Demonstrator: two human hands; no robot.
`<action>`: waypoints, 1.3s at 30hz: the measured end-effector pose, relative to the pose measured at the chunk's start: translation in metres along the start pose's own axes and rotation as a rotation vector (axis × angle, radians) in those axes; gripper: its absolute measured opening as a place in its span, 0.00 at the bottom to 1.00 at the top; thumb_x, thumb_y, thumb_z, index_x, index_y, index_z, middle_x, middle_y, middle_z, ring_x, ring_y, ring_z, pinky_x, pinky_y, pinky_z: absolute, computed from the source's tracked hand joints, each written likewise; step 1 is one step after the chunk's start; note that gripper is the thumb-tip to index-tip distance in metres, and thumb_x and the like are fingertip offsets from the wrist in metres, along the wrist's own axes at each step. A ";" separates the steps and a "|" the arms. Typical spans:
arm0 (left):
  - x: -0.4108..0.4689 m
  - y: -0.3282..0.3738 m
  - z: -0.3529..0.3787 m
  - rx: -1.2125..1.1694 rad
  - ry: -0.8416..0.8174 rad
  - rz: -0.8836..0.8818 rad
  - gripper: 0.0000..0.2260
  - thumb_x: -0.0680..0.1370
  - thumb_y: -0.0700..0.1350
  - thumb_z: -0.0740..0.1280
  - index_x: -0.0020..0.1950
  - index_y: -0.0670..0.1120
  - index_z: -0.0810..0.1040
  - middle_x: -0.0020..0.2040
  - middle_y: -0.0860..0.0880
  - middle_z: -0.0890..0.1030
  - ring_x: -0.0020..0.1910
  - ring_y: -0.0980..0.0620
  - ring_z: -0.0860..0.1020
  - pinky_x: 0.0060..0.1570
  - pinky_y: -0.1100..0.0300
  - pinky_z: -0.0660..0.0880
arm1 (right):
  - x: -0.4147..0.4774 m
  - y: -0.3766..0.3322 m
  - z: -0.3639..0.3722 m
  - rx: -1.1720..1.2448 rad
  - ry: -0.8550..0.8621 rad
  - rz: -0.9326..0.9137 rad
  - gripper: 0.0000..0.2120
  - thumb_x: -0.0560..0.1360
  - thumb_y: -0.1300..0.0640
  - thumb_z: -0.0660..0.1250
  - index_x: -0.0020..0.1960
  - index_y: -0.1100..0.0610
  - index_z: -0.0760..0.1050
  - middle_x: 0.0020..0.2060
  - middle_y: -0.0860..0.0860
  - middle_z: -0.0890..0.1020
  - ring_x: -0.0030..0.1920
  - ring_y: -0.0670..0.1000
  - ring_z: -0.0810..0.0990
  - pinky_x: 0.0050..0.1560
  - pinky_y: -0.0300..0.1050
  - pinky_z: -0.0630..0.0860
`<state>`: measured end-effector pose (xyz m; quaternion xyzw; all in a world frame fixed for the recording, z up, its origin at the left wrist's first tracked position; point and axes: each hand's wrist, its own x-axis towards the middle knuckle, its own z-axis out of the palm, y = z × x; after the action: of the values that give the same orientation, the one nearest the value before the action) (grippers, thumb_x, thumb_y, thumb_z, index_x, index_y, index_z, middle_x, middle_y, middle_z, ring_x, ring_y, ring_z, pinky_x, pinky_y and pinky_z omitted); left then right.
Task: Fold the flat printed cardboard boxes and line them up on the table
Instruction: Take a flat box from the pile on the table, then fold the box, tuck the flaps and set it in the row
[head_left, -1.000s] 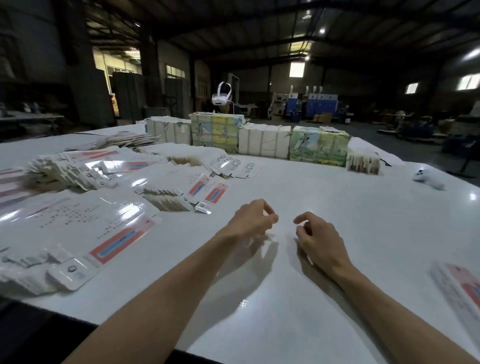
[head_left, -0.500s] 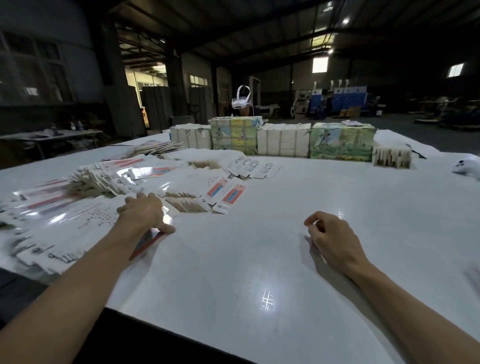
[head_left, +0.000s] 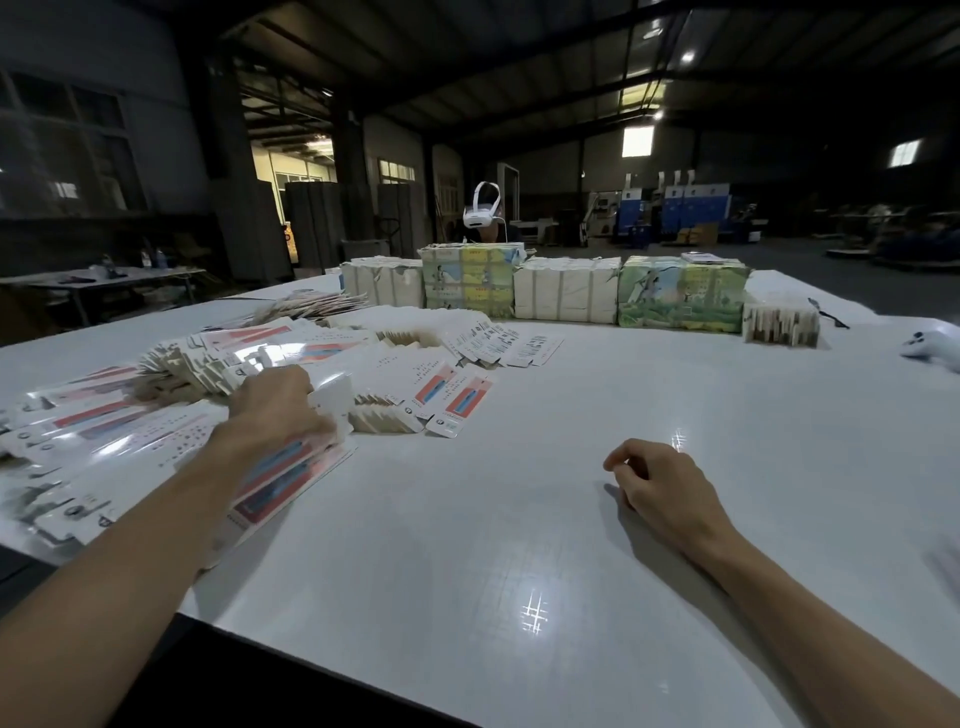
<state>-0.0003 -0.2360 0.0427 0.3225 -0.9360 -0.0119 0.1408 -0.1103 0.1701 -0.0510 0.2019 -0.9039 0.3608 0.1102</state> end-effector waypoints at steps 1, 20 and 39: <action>0.000 0.003 -0.005 -0.050 0.009 0.018 0.17 0.71 0.56 0.80 0.49 0.46 0.85 0.39 0.48 0.83 0.40 0.47 0.82 0.38 0.57 0.75 | 0.000 0.000 0.000 0.000 -0.002 -0.004 0.10 0.80 0.58 0.64 0.47 0.44 0.81 0.33 0.42 0.80 0.40 0.43 0.79 0.40 0.44 0.71; -0.104 0.255 0.061 -1.379 -1.148 0.177 0.25 0.85 0.65 0.57 0.50 0.46 0.81 0.39 0.44 0.84 0.36 0.47 0.84 0.42 0.55 0.83 | 0.006 0.006 -0.019 0.476 0.323 -0.064 0.12 0.85 0.58 0.63 0.68 0.51 0.73 0.55 0.53 0.77 0.51 0.50 0.84 0.43 0.44 0.85; -0.114 0.249 0.074 -1.591 -0.889 0.217 0.29 0.86 0.60 0.55 0.33 0.50 0.82 0.35 0.44 0.81 0.29 0.48 0.81 0.31 0.60 0.79 | 0.011 0.007 -0.028 0.342 0.136 -0.073 0.07 0.83 0.56 0.69 0.56 0.58 0.81 0.62 0.51 0.79 0.50 0.50 0.85 0.39 0.41 0.81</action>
<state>-0.0842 0.0254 -0.0292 0.0066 -0.6452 -0.7623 -0.0513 -0.1218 0.1916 -0.0313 0.2255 -0.8119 0.5176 0.1483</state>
